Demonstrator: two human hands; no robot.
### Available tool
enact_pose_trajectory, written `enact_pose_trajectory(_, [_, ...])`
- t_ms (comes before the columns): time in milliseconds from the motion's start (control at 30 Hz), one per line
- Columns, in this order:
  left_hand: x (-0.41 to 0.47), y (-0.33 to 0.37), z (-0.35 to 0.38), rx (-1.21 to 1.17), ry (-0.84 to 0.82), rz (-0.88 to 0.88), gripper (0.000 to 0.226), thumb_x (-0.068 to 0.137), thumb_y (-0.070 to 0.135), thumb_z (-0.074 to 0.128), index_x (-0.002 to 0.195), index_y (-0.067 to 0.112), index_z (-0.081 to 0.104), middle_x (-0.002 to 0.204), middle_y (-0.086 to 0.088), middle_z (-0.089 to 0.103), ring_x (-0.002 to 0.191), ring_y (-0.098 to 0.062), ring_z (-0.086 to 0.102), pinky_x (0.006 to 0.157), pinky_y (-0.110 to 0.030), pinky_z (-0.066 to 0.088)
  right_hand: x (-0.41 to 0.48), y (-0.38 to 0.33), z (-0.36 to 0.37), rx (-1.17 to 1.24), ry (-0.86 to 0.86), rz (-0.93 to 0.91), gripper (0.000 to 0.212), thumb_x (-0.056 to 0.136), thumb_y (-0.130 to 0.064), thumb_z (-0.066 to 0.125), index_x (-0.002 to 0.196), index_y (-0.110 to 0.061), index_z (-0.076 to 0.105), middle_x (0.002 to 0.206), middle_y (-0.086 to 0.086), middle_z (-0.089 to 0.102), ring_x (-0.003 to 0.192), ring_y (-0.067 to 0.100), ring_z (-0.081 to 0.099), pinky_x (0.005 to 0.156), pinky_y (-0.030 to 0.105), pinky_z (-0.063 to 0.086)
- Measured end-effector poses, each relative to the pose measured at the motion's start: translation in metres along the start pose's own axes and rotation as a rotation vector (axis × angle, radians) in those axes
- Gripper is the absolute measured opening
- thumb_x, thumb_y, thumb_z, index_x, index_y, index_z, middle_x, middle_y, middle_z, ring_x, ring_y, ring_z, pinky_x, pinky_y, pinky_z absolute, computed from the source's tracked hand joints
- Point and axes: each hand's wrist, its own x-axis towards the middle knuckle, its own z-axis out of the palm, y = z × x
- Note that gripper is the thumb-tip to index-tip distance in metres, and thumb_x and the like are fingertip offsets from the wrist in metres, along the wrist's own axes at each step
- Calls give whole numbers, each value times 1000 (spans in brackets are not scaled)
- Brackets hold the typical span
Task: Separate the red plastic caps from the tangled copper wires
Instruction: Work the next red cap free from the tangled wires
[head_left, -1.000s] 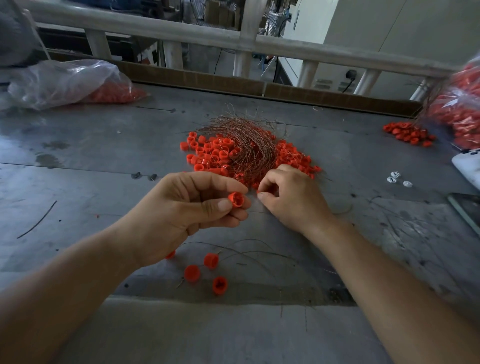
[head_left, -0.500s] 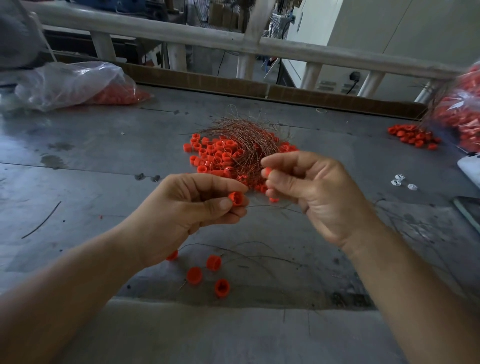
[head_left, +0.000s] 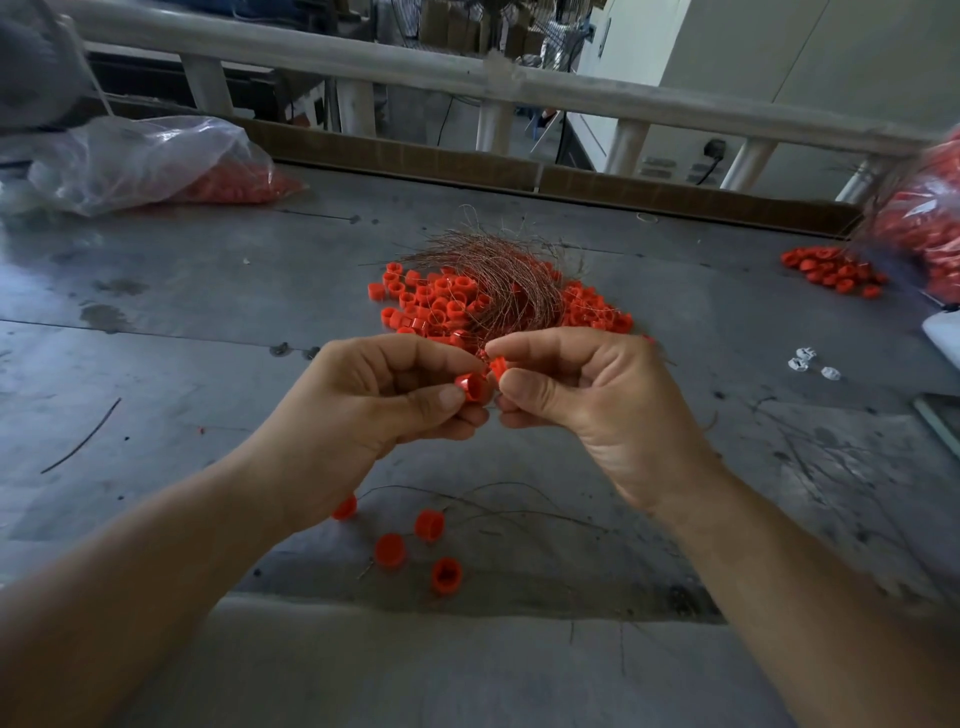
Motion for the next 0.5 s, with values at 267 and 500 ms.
enact_pose_trajectory(267, [-1,1,0,0,7,10,23,59,15,63,78,19,76,75,-7,72,70,-14,69,62,-17,53,0,2,2,-68,-4,-50,22,63,-14,67,83,-20,67,74,-6,69,73,9,66,64,19,52])
enact_pose_trajectory(500, [0,2,0,11,24,8,22,59,13,62,75,19,76,76,-8,72,70,-14,69,62,-17,53,0,4,4,-109,12,-86,22,68,-10,69,84,-25,68,75,-3,69,72,11,67,64,20,53])
